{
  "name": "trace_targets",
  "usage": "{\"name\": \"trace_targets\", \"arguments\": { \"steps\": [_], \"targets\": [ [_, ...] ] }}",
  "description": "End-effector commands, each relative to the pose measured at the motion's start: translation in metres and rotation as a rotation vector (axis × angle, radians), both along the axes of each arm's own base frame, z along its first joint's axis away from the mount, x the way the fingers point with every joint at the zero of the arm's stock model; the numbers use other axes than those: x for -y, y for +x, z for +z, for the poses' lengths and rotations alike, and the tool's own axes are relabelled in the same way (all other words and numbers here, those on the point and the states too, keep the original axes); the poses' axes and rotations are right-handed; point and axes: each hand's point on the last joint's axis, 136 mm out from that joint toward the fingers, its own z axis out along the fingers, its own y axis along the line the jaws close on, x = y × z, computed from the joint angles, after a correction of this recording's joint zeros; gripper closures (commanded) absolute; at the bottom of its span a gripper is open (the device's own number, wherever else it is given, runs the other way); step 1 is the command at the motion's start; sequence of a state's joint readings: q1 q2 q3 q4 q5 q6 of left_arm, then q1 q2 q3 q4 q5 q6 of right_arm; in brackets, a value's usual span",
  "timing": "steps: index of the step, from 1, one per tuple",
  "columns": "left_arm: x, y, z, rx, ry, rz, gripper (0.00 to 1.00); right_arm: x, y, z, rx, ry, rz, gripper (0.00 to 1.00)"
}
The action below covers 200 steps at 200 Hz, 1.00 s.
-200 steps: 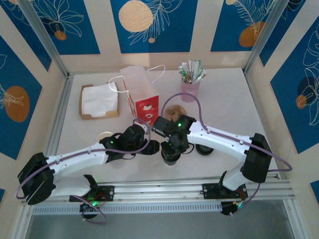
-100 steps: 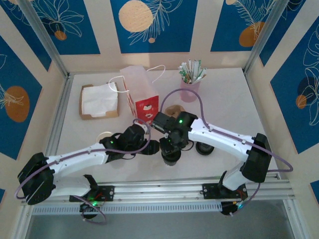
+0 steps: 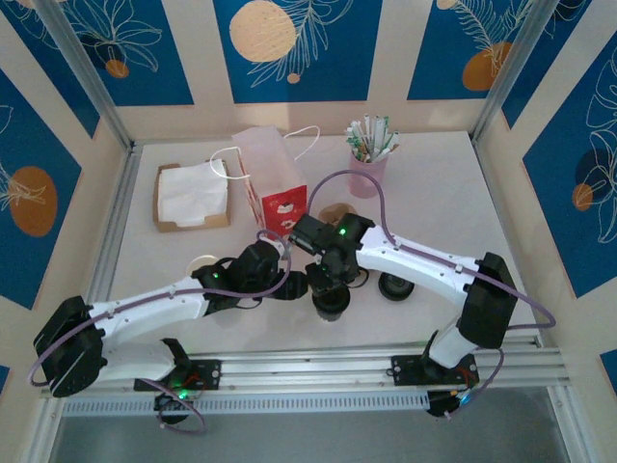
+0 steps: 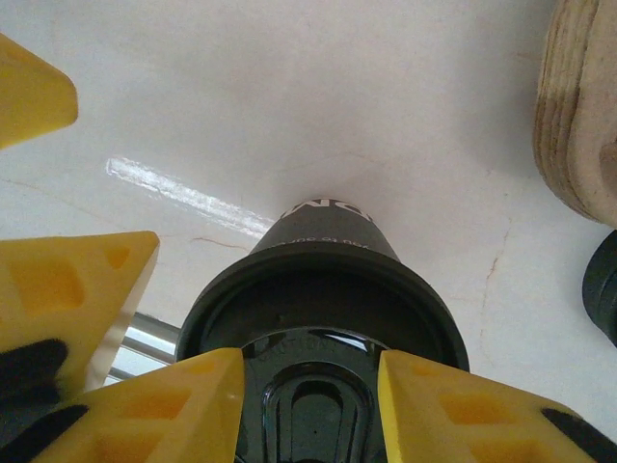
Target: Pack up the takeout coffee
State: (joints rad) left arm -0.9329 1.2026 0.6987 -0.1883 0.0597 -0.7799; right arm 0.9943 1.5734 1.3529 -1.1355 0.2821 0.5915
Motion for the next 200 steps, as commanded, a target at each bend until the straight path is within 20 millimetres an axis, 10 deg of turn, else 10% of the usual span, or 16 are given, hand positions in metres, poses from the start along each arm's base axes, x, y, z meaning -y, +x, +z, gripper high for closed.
{"name": "trace_targets", "arguments": {
  "steps": [1, 69, 148, 200],
  "targets": [
    [0.001, 0.003, 0.007, 0.004, -0.019, 0.009, 0.41, 0.002, -0.001, -0.009, -0.011, -0.034, 0.002, 0.58],
    [0.002, 0.004, 0.006, 0.005, -0.018, 0.006, 0.41, 0.013, -0.013, -0.029, -0.043, -0.107, -0.010, 0.58],
    [-0.001, 0.004, 0.009, 0.012, -0.021, 0.013, 0.41, 0.009, -0.012, 0.020, 0.018, -0.015, -0.003, 0.55],
    [0.000, 0.004, 0.008, 0.013, -0.020, 0.014, 0.41, 0.017, -0.030, 0.016, -0.033, -0.024, 0.000, 0.52]
  ]
}}
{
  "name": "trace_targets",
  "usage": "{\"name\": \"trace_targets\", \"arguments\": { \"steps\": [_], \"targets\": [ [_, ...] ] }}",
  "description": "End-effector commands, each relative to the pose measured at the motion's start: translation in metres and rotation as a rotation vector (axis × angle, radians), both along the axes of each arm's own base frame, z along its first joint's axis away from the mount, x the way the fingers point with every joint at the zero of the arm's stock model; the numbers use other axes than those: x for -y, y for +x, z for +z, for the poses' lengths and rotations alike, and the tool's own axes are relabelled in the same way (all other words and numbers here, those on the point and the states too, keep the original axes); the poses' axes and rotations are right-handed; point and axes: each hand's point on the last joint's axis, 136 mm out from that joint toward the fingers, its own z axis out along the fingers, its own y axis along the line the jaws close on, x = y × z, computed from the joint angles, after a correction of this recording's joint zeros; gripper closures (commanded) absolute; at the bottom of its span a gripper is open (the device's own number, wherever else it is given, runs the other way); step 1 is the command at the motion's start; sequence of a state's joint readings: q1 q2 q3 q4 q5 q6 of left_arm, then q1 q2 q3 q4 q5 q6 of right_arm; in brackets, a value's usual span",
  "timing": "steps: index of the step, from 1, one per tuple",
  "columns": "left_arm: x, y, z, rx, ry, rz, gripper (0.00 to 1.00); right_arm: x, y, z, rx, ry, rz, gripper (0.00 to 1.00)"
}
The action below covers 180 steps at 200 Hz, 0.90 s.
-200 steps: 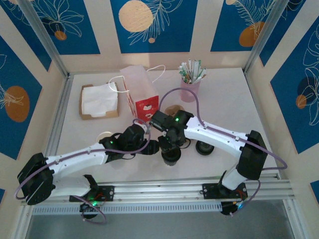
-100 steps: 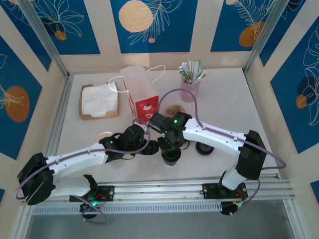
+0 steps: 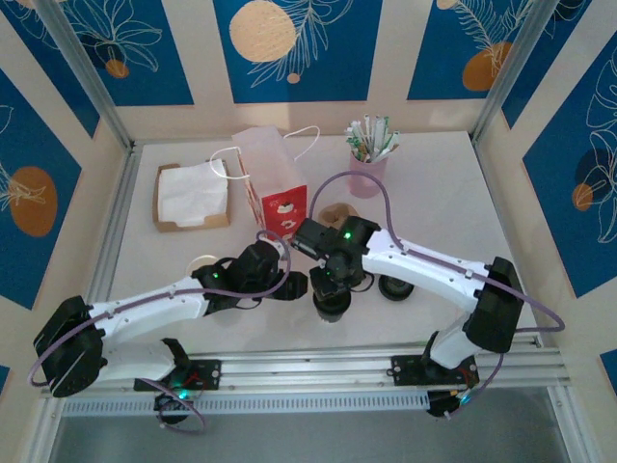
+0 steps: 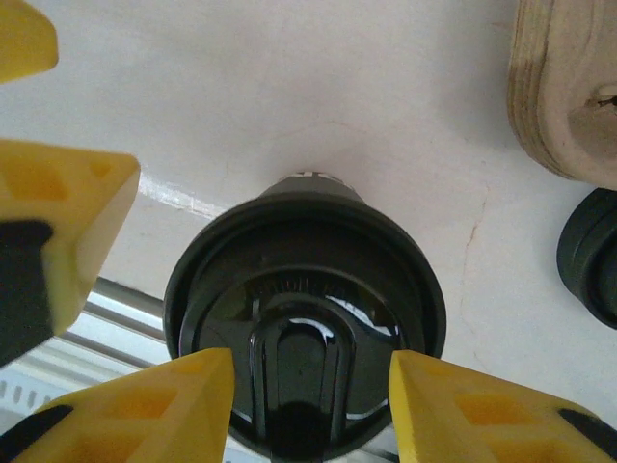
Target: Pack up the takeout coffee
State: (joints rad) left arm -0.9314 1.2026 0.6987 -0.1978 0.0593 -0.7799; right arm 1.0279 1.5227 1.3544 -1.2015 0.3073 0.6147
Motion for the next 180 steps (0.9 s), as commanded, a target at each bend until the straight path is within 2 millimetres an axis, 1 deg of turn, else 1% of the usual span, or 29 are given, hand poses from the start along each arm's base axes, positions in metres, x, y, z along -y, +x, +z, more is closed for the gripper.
{"name": "trace_targets", "arguments": {
  "steps": [1, 56, 76, 158, 166, 180],
  "targets": [
    [0.001, 0.005, 0.010, 0.019, -0.029, 0.012, 0.41, 0.006, -0.016, 0.003, -0.047, -0.002, -0.008, 0.52],
    [0.002, 0.005, 0.010, 0.019, -0.030, 0.015, 0.41, 0.006, -0.030, -0.016, -0.106, -0.028, -0.001, 0.52],
    [0.001, 0.005, 0.010, 0.019, -0.031, 0.016, 0.41, 0.009, -0.031, -0.023, -0.113, -0.051, -0.004, 0.52],
    [0.000, 0.005, 0.009, 0.020, -0.031, 0.020, 0.41, 0.010, -0.032, -0.045, -0.140, -0.103, -0.004, 0.52],
    [0.000, 0.005, 0.010, 0.022, -0.033, 0.020, 0.41, 0.010, -0.032, -0.046, -0.142, -0.107, -0.004, 0.52],
    [0.000, 0.005, 0.011, 0.024, -0.034, 0.020, 0.41, 0.010, -0.031, -0.041, -0.131, -0.103, -0.004, 0.53]
  ]
}}
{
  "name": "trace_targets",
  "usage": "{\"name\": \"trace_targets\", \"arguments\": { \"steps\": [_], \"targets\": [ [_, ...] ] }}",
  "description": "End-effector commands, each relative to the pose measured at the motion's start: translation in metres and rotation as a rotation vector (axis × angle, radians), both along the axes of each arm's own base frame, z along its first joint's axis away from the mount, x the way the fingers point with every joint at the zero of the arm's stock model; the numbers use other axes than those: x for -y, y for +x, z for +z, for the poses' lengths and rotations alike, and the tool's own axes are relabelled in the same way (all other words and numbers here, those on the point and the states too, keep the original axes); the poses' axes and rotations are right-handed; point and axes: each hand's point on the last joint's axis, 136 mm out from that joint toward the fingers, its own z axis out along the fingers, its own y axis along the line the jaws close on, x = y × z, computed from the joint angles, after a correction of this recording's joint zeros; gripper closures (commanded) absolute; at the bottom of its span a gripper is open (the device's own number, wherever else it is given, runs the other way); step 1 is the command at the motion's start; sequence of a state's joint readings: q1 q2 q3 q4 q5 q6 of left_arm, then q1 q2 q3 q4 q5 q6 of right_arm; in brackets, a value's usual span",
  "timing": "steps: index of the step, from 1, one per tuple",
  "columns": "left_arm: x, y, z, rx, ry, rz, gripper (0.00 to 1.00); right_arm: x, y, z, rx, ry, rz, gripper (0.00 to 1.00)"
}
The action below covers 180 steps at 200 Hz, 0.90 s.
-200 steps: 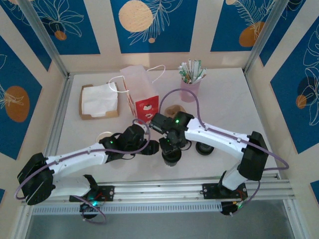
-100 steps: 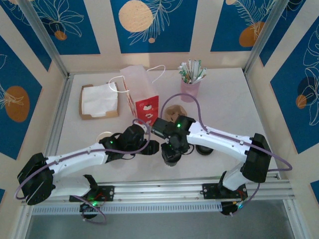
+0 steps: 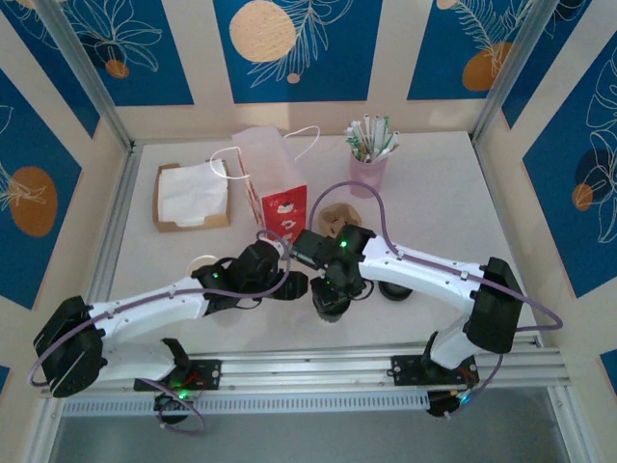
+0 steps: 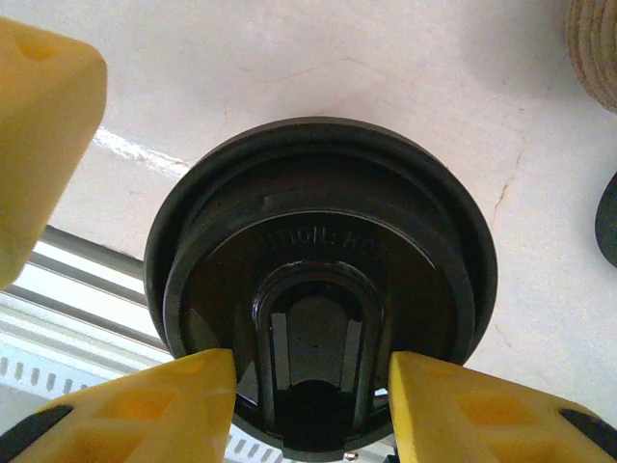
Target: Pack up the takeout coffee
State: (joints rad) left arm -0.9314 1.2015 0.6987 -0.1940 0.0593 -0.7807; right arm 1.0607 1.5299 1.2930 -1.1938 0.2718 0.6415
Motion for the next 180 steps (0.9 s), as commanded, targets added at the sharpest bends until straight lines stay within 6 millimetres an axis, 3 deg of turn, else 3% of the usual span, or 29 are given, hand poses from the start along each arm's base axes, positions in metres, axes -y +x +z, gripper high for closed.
{"name": "trace_targets", "arguments": {
  "steps": [1, 29, 65, 111, 121, 148, 163, 180],
  "targets": [
    [0.000, 0.005, 0.011, 0.022, -0.031, 0.020, 0.41, 0.007, -0.012, -0.022, -0.067, -0.070, -0.012, 0.53],
    [-0.001, 0.008, 0.027, 0.056, -0.035, 0.022, 0.41, 0.003, -0.002, 0.014, 0.010, -0.011, -0.011, 0.49],
    [-0.006, 0.014, 0.072, 0.159, -0.058, 0.025, 0.33, 0.004, 0.012, 0.069, 0.153, 0.107, -0.002, 0.39],
    [-0.020, 0.011, 0.136, 0.306, -0.152, 0.032, 0.07, 0.022, 0.017, 0.121, 0.330, 0.315, -0.011, 0.21],
    [-0.021, 0.009, 0.152, 0.336, -0.182, 0.023, 0.01, 0.028, 0.017, 0.129, 0.366, 0.361, -0.022, 0.17],
    [-0.021, -0.001, 0.188, 0.405, -0.233, -0.043, 0.00, 0.041, 0.020, 0.141, 0.436, 0.471, -0.053, 0.00],
    [-0.020, -0.005, 0.195, 0.410, -0.233, -0.073, 0.00, 0.049, 0.027, 0.142, 0.460, 0.471, -0.082, 0.01],
    [-0.016, -0.005, 0.189, 0.378, -0.198, -0.093, 0.00, 0.057, 0.041, 0.138, 0.464, 0.437, -0.127, 0.01]
  ]
}}
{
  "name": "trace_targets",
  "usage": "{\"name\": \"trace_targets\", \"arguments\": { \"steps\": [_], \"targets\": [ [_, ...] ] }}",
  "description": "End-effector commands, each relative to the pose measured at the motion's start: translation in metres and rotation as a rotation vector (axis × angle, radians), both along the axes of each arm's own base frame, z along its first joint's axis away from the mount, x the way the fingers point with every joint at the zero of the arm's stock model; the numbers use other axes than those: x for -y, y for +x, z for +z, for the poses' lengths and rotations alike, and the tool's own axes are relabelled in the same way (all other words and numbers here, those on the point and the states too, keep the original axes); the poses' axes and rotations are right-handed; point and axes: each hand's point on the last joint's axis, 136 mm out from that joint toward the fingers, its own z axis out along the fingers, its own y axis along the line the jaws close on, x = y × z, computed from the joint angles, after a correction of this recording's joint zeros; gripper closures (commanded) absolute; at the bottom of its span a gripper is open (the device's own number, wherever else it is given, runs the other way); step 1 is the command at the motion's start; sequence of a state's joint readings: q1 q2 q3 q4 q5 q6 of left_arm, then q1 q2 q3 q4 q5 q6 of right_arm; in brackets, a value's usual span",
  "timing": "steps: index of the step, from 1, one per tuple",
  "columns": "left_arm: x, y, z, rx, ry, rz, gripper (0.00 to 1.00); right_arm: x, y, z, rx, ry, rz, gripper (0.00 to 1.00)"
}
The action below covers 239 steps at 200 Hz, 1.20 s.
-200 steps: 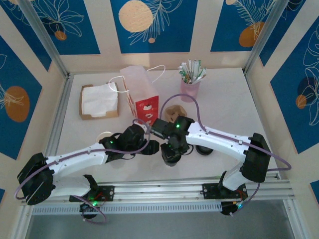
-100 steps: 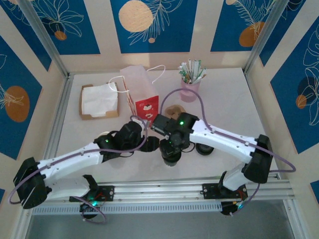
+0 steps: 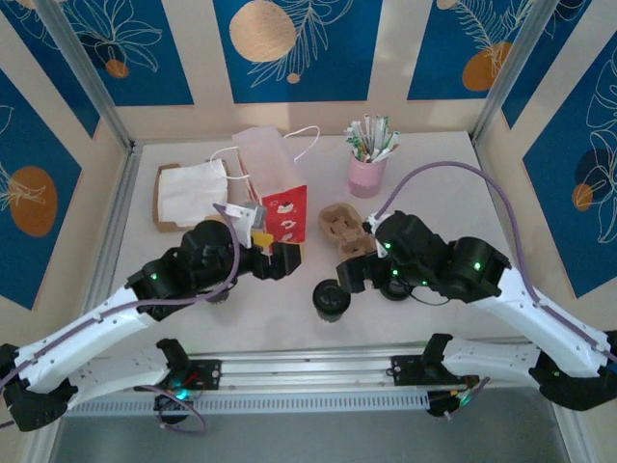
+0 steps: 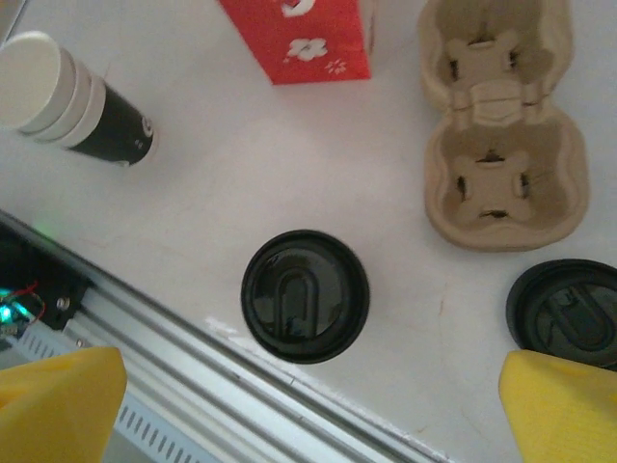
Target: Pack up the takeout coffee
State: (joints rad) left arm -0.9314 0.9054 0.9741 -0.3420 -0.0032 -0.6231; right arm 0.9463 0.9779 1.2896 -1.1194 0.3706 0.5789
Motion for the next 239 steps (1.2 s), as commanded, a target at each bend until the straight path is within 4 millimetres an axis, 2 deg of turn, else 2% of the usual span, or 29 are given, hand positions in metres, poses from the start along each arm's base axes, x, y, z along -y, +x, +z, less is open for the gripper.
{"name": "trace_targets", "arguments": {
  "steps": [1, 19, 40, 66, 93, 100, 119, 145, 181, 209, 239],
  "targets": [
    [0.003, -0.004, -0.002, -0.009, 0.063, -0.051, 0.00, 0.003, 0.022, -0.004, 0.021, -0.015, -0.051, 0.01],
    [0.013, -0.002, -0.018, -0.074, 0.092, -0.066, 0.00, 0.011, 0.041, -0.014, -0.002, -0.037, -0.127, 0.01],
    [0.029, 0.001, -0.041, -0.127, 0.101, -0.073, 0.00, 0.011, 0.059, -0.026, -0.041, -0.022, -0.162, 0.01],
    [0.035, 0.010, -0.071, -0.189, 0.177, -0.041, 0.00, 0.015, 0.083, -0.049, -0.048, -0.074, -0.187, 0.01],
    [0.040, 0.016, -0.098, -0.227, 0.223, -0.020, 0.13, 0.016, 0.107, -0.068, -0.059, -0.133, -0.172, 0.00],
    [0.040, 0.018, -0.106, -0.239, 0.230, -0.008, 0.18, 0.014, 0.113, -0.073, -0.085, -0.124, -0.164, 0.03],
    [0.042, 0.020, -0.123, -0.267, 0.244, 0.007, 0.30, 0.005, 0.126, -0.084, -0.159, -0.066, -0.111, 0.21],
    [0.046, 0.020, -0.139, -0.297, 0.243, 0.005, 0.38, 0.004, 0.141, -0.100, -0.209, -0.080, -0.085, 0.31],
    [0.045, 0.024, -0.150, -0.292, 0.252, 0.024, 0.44, 0.004, 0.157, -0.116, -0.248, -0.126, -0.077, 0.34],
    [0.056, 0.028, -0.156, -0.308, 0.246, 0.004, 0.50, 0.007, 0.165, -0.129, -0.273, -0.186, -0.061, 0.40],
    [0.065, 0.032, -0.171, -0.347, 0.255, -0.004, 0.52, 0.010, 0.170, -0.138, -0.279, -0.232, -0.042, 0.43]
  ]
}}
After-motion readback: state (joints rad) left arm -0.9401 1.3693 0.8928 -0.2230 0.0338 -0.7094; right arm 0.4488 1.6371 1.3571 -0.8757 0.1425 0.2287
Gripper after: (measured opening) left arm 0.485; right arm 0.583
